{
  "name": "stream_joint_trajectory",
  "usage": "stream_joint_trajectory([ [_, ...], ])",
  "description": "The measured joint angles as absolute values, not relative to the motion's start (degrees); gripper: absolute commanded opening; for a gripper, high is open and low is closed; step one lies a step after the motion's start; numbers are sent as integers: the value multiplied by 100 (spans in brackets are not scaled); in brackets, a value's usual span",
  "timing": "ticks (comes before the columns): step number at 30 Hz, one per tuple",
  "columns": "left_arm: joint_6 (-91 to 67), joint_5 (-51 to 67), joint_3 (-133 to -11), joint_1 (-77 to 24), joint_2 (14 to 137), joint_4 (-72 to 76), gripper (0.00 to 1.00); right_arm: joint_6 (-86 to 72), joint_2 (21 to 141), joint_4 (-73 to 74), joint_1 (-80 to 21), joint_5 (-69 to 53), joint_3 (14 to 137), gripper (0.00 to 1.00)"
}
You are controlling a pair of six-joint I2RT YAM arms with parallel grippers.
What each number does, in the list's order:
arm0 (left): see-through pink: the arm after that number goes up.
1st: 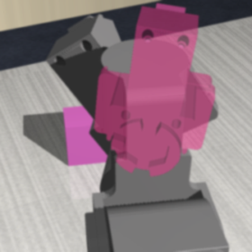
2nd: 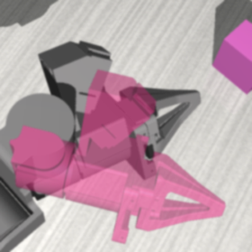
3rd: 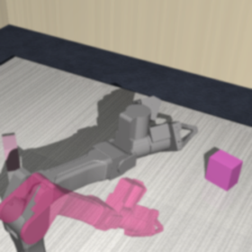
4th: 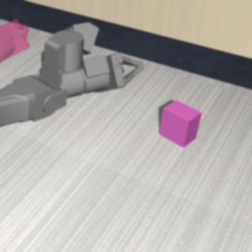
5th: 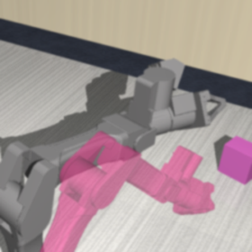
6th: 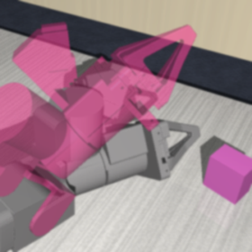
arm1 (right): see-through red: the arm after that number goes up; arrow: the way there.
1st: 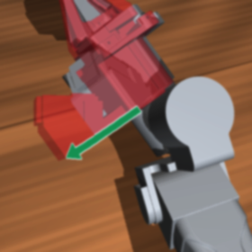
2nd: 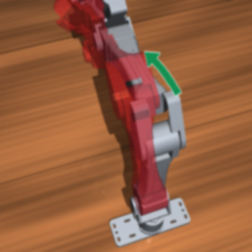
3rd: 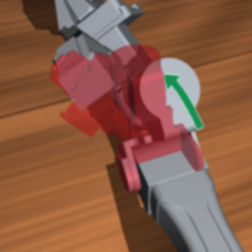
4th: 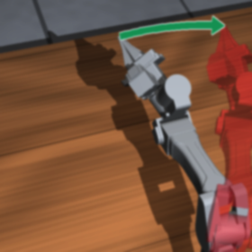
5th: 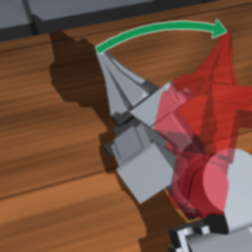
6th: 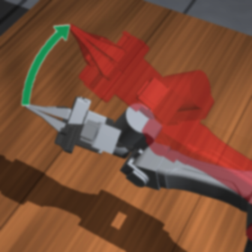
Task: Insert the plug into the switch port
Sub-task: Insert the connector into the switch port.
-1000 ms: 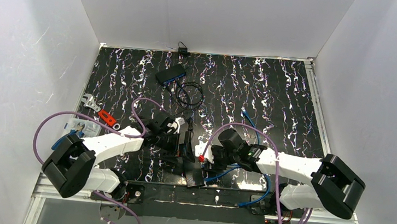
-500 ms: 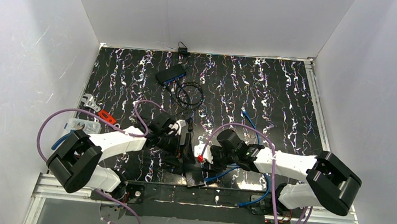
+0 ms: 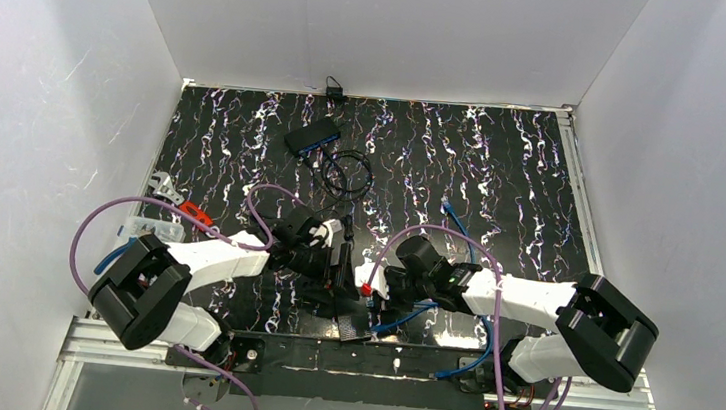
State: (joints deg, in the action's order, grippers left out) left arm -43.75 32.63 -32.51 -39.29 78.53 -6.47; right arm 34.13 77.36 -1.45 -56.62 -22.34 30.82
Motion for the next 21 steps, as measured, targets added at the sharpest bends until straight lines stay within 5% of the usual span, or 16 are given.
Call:
stream_joint_trajectory([
  [21,-4265,3507,-3252,-3912,8130,-706,60,2956,7946,-188,-5658,-2583,3207,1],
])
